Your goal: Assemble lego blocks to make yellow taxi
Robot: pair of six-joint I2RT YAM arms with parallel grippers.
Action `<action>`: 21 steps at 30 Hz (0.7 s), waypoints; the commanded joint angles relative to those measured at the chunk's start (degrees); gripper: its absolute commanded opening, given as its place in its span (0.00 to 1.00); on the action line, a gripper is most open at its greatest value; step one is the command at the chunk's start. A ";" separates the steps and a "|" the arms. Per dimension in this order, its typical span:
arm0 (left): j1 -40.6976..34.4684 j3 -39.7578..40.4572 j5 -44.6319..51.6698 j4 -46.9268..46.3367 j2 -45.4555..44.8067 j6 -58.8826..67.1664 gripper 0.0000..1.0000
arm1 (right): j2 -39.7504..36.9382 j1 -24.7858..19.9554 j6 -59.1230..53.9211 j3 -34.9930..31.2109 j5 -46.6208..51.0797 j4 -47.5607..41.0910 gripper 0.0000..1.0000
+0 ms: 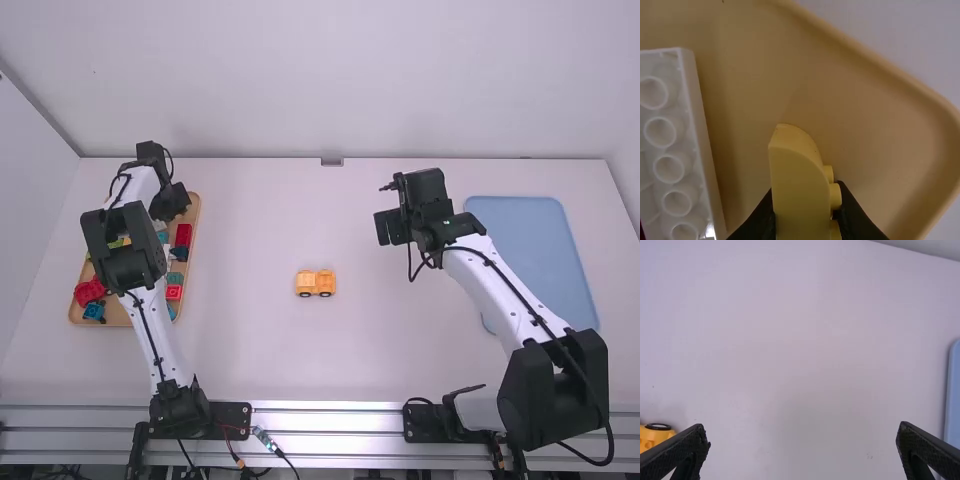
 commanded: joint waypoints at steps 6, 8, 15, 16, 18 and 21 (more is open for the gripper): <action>-0.70 5.70 0.24 -6.84 -2.69 -0.59 0.02 | -0.74 0.00 -1.03 -0.55 0.37 2.02 0.99; -1.07 7.78 0.90 -9.14 -2.99 -0.04 0.02 | -0.74 0.00 -2.03 -0.55 0.24 2.52 0.99; -3.30 23.06 16.02 -23.63 -3.17 10.40 0.02 | -0.74 -1.40 -3.28 -0.55 -0.05 5.71 0.99; -3.30 23.06 16.02 -23.63 -3.17 10.40 0.02 | -0.74 -1.40 -3.28 -0.55 -0.05 5.71 0.99; -4.46 27.34 20.98 -27.58 -3.17 14.32 0.02 | -0.74 -2.25 -4.35 -0.55 -1.58 6.37 0.99; -6.03 31.39 29.27 -32.85 -3.17 20.92 0.02 | -0.74 -3.45 -9.73 -0.55 -9.10 7.31 0.99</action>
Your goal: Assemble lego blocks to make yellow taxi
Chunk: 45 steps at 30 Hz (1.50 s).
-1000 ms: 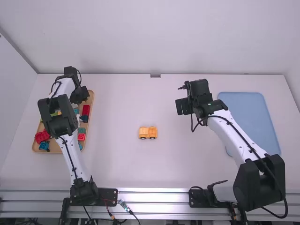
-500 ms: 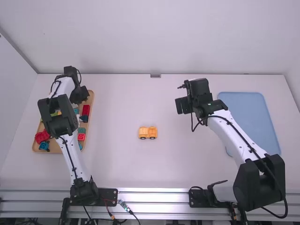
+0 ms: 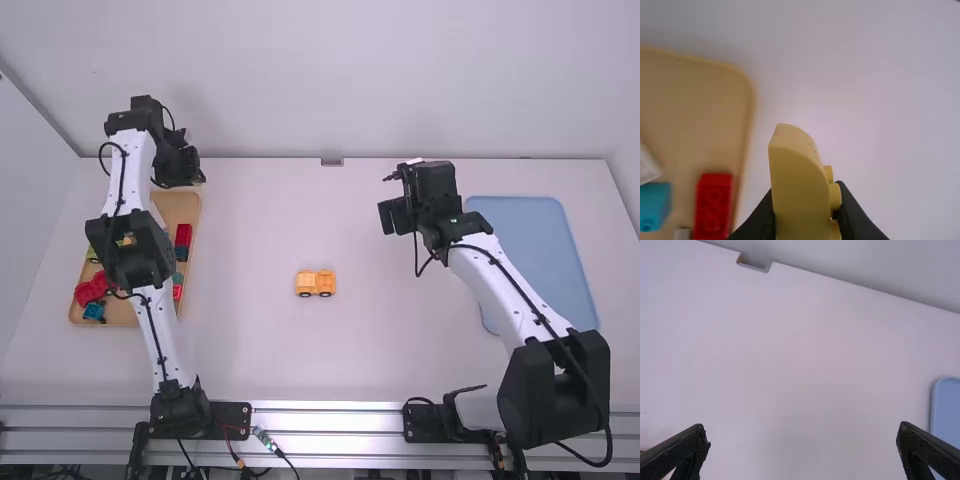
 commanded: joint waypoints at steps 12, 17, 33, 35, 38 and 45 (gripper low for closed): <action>-12.22 10.45 32.24 -23.30 -3.15 36.15 0.02 | -0.76 -4.11 -37.44 -2.71 -43.24 3.99 0.99; -14.91 10.16 30.16 -23.19 -3.36 34.34 0.02 | -0.76 -4.26 -32.89 -6.56 -44.13 11.05 0.99; -29.14 10.16 2.16 -12.66 -3.89 12.04 0.02 | -0.76 -4.24 -30.12 -9.16 -44.18 14.98 0.99; -30.82 10.16 -3.58 -11.23 -3.89 8.07 0.02 | -0.76 -4.26 -30.10 -9.16 -44.16 14.96 0.99; -32.17 10.16 -8.50 -11.23 -3.91 5.97 0.02 | -0.76 -4.42 -30.32 -9.16 -43.96 14.55 0.99; -32.61 9.60 -11.85 -11.10 -3.98 3.30 0.02 | -0.76 -6.64 -30.29 -9.16 -43.98 13.39 0.99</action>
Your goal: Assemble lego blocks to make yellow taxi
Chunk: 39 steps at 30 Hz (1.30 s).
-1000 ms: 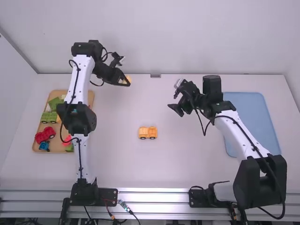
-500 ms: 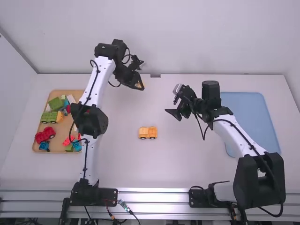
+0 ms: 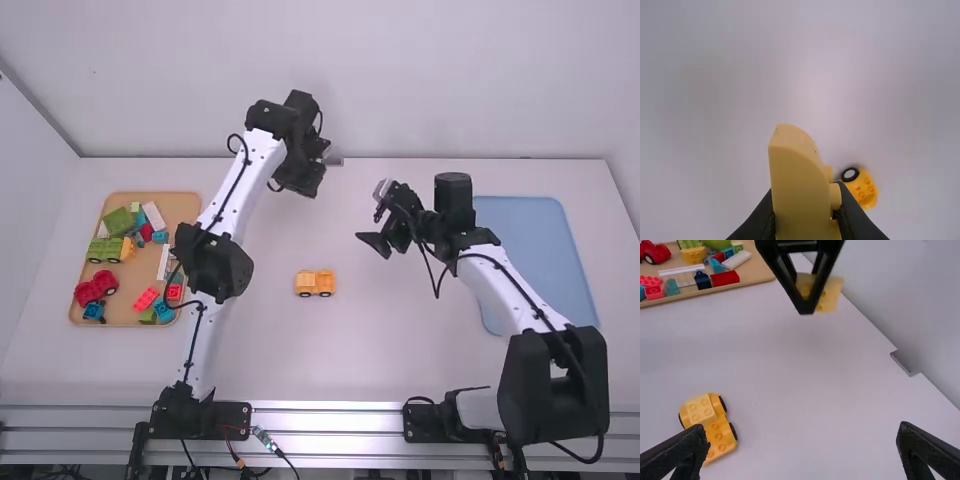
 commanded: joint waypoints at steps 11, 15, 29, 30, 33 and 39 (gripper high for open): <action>-4.17 -2.12 -26.49 2.64 -4.65 -11.23 0.02 | -0.87 -1.92 0.28 -0.42 -0.92 0.10 0.99; -3.96 -5.86 -31.47 7.52 -4.68 -8.74 0.02 | -0.87 -1.20 0.31 -0.42 -0.94 0.05 0.99; -0.59 -50.71 -22.03 40.54 -26.27 -3.32 0.02 | -0.94 -0.81 -0.11 -0.42 -0.75 -0.25 0.99; -0.55 -51.95 -21.38 41.27 -27.36 -3.65 0.02 | -0.94 -0.79 -0.11 -0.42 -0.73 -0.23 0.99; -0.07 -63.04 -12.83 44.52 -37.61 -4.55 0.02 | -0.94 0.46 -0.72 -0.42 -0.68 0.12 0.99; -0.22 -69.61 -0.61 40.50 -44.50 -6.51 0.02 | -0.91 2.69 -6.69 -0.44 -0.92 -1.48 0.99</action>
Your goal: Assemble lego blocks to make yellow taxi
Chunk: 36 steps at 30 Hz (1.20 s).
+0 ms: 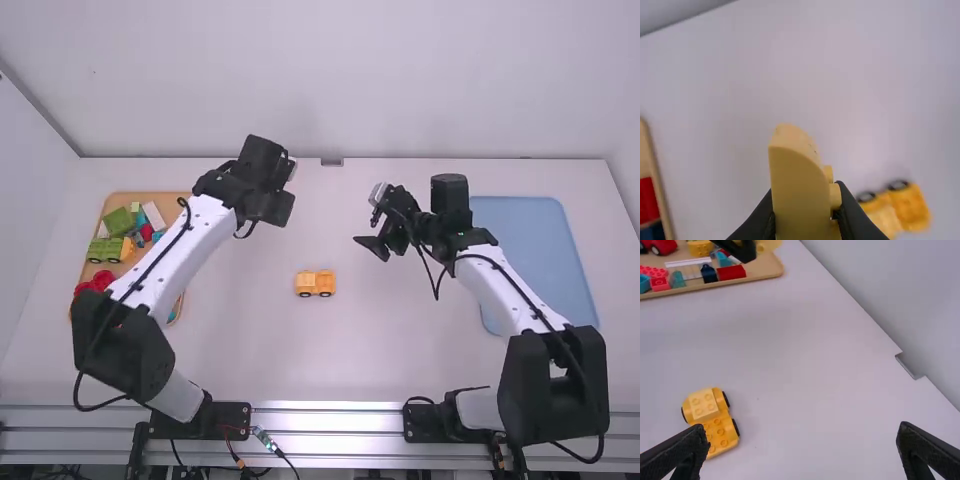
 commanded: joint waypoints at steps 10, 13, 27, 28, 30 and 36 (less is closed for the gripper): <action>3.34 -4.13 43.87 -14.03 -1.31 18.16 0.02 | -0.91 4.17 -17.29 -0.44 -7.06 -3.12 0.99; 4.17 -4.11 50.25 -17.14 -1.33 25.00 0.02 | -0.91 3.43 -23.80 -0.44 -11.09 -6.55 0.99; 5.09 -5.68 62.23 -22.75 -1.33 34.32 0.02 | -0.91 2.10 -47.65 -1.16 -32.42 -13.26 0.99; 4.96 -6.60 63.41 -22.14 -1.33 34.27 0.02 | -0.91 2.89 -49.46 -1.16 -32.64 -13.23 0.99; 4.79 -8.15 64.89 -21.99 -1.33 34.29 0.02 | -0.94 4.20 -51.49 -1.07 -32.51 -13.19 0.99; 4.87 -11.13 67.23 -21.29 -1.33 34.38 0.02 | -0.91 6.10 -49.18 -1.07 -32.20 -9.96 0.99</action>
